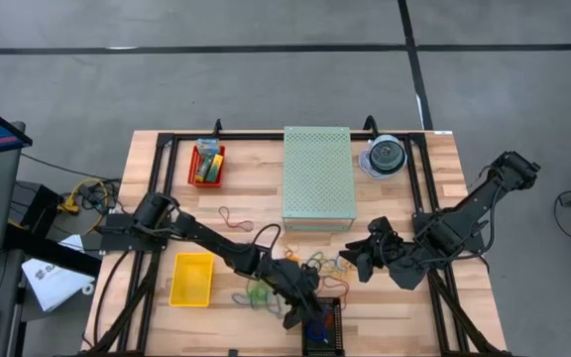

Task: Pick & Place Office Desk Supplies
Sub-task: Put the violet spring keychain into the black bin

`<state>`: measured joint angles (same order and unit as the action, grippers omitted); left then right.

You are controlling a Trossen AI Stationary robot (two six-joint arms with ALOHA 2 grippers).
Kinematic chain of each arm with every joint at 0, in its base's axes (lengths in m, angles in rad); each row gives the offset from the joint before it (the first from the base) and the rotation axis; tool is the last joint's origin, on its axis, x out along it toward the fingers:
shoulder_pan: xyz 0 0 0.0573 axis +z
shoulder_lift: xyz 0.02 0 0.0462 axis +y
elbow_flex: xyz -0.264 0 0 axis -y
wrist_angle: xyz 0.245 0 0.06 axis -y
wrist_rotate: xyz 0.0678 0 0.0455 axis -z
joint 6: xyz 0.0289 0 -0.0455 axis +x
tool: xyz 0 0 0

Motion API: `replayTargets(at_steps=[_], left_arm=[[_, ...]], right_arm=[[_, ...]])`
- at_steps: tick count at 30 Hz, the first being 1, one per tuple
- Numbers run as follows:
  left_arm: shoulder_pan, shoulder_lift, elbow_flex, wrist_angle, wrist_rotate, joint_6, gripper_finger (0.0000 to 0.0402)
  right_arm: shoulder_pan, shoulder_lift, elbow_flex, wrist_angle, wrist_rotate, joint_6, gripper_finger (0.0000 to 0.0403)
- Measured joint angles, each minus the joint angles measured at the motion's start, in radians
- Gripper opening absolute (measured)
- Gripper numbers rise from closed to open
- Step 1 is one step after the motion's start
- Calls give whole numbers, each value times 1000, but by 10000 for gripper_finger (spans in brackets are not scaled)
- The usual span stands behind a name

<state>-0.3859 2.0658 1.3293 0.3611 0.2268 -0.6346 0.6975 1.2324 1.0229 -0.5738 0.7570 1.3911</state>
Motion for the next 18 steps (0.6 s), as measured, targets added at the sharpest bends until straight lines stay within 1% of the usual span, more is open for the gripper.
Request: replayTargets(at_steps=[5, 9, 13, 18], left_arm=[[-1, 0, 0, 1, 23, -24, 191], [-1, 0, 0, -1, 96, -27, 217], [-1, -1, 0, -58, 143, -11, 225], [2, -4, 0, 5, 136, -15, 221]], right_arm=[[1, 0, 0, 1, 0, 2, 178], [1, 0, 0, 1, 0, 4, 178], [1, 0, 0, 1, 0, 4, 178], [1, 0, 0, 2, 0, 5, 178]])
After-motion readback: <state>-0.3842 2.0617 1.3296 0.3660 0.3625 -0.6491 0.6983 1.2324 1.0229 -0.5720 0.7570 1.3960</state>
